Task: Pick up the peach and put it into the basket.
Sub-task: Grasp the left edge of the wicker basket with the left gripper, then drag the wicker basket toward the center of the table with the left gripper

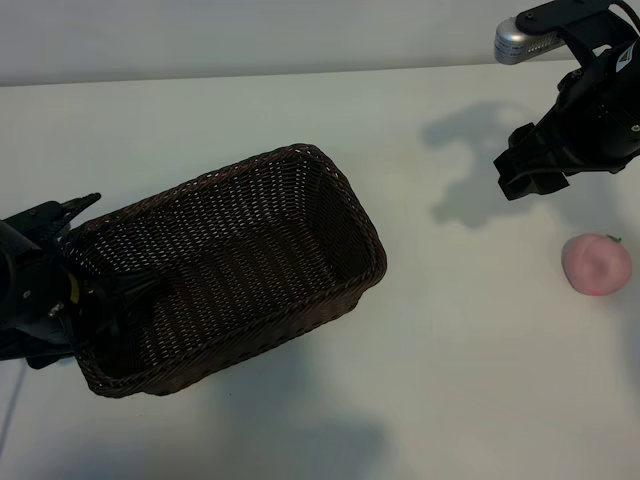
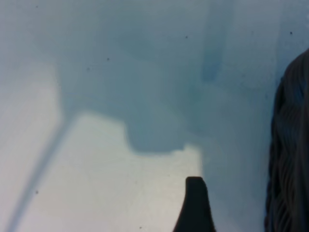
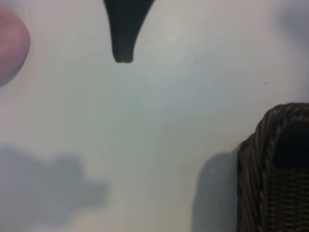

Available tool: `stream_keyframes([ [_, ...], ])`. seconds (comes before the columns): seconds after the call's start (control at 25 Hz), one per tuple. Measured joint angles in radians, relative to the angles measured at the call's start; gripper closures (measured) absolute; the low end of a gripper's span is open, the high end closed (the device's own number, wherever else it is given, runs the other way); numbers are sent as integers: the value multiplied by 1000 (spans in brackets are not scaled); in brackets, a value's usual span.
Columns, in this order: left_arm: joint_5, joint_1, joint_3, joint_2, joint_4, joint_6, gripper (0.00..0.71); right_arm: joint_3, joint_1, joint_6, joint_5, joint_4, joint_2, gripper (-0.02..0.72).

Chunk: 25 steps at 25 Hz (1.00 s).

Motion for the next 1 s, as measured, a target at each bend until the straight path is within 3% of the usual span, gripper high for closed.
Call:
stream_keyframes([
  [0.12, -14, 0, 0, 0, 0, 0, 150, 0, 0, 0, 0, 0, 0, 109],
  [0.24, -16, 0, 0, 0, -2, -1, 213, 0, 0, 0, 0, 0, 0, 109],
  [0.44, -19, 0, 0, 0, -4, -1, 452, 0, 0, 0, 0, 0, 0, 109],
  [0.84, -58, 0, 0, -8, -23, 1, 469, 0, 0, 0, 0, 0, 0, 109],
  [1.0, -100, 0, 1, -48, -44, 4, 531, 0, 0, 0, 0, 0, 0, 109],
])
